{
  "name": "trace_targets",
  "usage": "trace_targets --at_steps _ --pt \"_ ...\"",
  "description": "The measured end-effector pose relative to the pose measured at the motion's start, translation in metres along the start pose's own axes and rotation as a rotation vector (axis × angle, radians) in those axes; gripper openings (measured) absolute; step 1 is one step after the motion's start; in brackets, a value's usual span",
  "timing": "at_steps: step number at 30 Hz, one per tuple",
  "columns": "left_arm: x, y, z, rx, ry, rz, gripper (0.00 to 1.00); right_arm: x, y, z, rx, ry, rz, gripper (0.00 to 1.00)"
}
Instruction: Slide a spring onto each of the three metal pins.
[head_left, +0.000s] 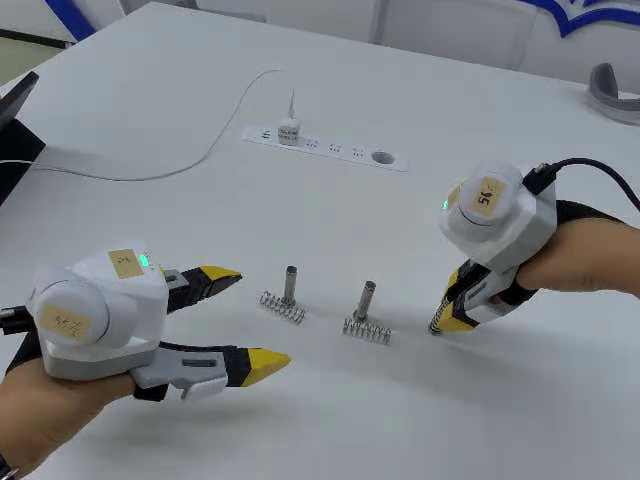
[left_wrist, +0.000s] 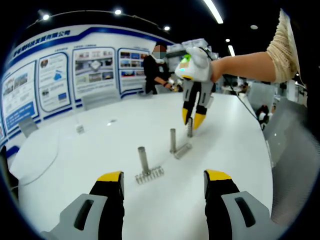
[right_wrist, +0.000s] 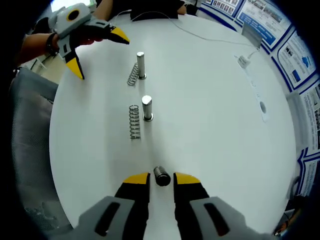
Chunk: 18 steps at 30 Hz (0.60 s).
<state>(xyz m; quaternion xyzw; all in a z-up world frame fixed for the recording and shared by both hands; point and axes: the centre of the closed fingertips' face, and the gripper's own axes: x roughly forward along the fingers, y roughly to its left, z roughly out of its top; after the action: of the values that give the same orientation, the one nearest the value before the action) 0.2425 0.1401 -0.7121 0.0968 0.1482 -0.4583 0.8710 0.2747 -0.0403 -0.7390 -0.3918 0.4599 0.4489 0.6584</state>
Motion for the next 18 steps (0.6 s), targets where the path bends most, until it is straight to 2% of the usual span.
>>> trace_targets --at_steps 5,11,18 --pt "0.000 0.000 0.001 0.003 -0.001 0.000 0.65 -0.007 -0.004 0.011 -0.003 -0.044 -0.018 0.22" --pt "0.001 -0.001 0.003 0.007 -0.003 -0.001 0.65 -0.018 0.000 0.024 -0.015 -0.083 -0.031 0.23" --pt "0.001 -0.002 0.005 0.013 -0.004 -0.006 0.65 -0.019 0.014 0.045 -0.023 -0.135 -0.005 0.23"
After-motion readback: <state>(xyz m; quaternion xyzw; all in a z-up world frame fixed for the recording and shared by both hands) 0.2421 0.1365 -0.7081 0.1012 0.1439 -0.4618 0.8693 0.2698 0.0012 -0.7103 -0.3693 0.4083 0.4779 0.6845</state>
